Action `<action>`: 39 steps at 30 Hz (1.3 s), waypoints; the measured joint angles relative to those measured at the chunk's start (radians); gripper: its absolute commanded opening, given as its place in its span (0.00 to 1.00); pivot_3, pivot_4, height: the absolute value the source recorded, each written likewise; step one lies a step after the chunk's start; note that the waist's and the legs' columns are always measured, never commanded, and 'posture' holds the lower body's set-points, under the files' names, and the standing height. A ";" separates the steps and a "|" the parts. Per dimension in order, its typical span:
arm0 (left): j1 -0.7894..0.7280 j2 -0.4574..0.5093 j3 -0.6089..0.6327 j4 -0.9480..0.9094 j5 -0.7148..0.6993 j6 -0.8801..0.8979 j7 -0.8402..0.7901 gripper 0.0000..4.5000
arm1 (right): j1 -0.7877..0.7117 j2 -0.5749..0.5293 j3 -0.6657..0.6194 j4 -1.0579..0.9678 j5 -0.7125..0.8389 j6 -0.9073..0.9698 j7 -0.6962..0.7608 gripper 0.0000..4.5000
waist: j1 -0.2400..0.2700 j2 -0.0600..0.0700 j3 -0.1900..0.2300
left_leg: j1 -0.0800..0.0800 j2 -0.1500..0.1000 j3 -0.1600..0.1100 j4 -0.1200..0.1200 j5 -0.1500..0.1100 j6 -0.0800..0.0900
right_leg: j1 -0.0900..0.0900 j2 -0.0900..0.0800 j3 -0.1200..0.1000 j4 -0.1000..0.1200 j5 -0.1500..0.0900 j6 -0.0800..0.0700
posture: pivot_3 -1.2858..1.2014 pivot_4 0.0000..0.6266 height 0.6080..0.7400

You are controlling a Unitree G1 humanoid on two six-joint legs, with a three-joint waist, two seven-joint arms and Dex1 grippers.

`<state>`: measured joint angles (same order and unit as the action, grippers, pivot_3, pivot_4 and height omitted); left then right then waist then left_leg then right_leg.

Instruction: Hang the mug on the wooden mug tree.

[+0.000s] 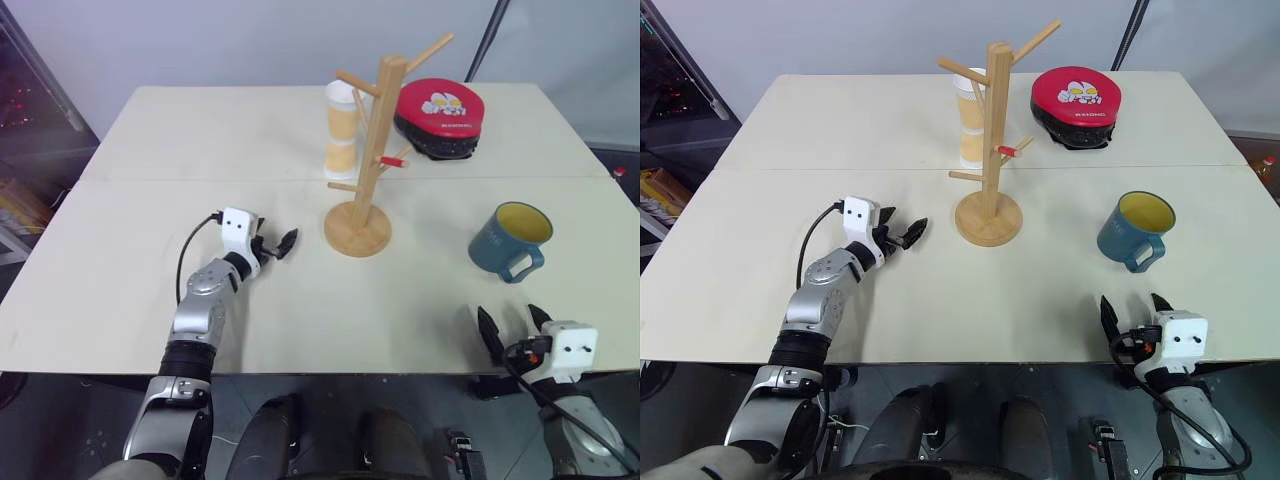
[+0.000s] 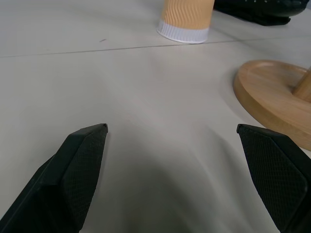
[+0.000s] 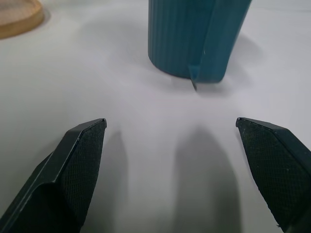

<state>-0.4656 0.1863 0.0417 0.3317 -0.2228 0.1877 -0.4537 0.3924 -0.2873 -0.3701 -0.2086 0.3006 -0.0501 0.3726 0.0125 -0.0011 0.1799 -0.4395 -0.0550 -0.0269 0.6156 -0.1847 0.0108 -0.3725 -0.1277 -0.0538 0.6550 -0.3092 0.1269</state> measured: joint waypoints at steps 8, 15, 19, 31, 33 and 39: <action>0.000 0.004 -0.009 0.000 0.005 0.000 -0.004 1.00 | -0.008 -0.002 0.000 0.024 0.000 -0.033 0.014 0.98 | 0.000 0.000 0.000 | 0.000 0.000 0.000 0.000 0.000 0.000 | 0.000 0.000 0.000 0.000 0.000 0.000 | 0.52 0.24 1.00; 0.015 0.018 -0.018 -0.019 -0.006 0.000 -0.058 1.00 | -0.026 -0.003 0.000 0.037 -0.002 -0.043 0.010 0.98 | -0.001 0.000 0.000 | 0.000 0.000 0.000 0.000 0.000 0.000 | 0.000 0.000 0.000 0.000 0.000 0.000 | 0.52 0.24 1.00; 0.063 0.054 -0.040 -0.095 -0.043 -0.003 -0.195 1.00 | -0.031 0.000 0.005 0.035 -0.013 -0.044 -0.007 0.98 | -0.001 0.000 0.000 | 0.000 0.000 0.000 0.000 0.000 0.000 | 0.000 0.000 0.000 0.000 0.000 0.000 | 0.52 0.24 1.00; 0.127 0.153 -0.210 -0.336 -0.161 0.023 -0.600 1.00 | -0.110 0.108 0.069 -0.059 -0.221 -0.017 -0.252 0.98 | -0.002 0.005 -0.003 | 0.000 0.000 0.000 0.000 0.000 0.000 | -0.001 -0.001 0.003 0.000 0.000 -0.001 | 0.52 0.24 1.00; 0.127 0.150 -0.220 -0.336 -0.161 0.024 -0.607 1.00 | -0.134 0.119 0.086 -0.066 -0.260 0.007 -0.293 0.98 | -0.001 0.005 -0.003 | 0.000 0.000 0.000 0.000 0.000 0.000 | -0.001 0.000 0.003 0.000 0.000 -0.001 | 0.52 0.24 1.00; 0.131 0.142 -0.222 -0.381 -0.161 0.026 -0.605 1.00 | -0.178 0.130 0.082 -0.066 -0.337 0.068 -0.399 0.98 | -0.001 0.005 -0.003 | 0.000 0.000 0.000 0.000 0.000 0.000 | -0.001 0.000 0.002 0.000 0.000 -0.001 | 0.52 0.24 1.00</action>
<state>-0.3347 0.3280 -0.1804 -0.0493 -0.3843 0.2138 -1.0592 0.2140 -0.1575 -0.2881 -0.2747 -0.0360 0.0179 -0.0265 0.0114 0.0035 0.1771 -0.4395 -0.0549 -0.0269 0.6153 -0.1846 0.0108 -0.3731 -0.1280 -0.0514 0.6549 -0.3092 0.1257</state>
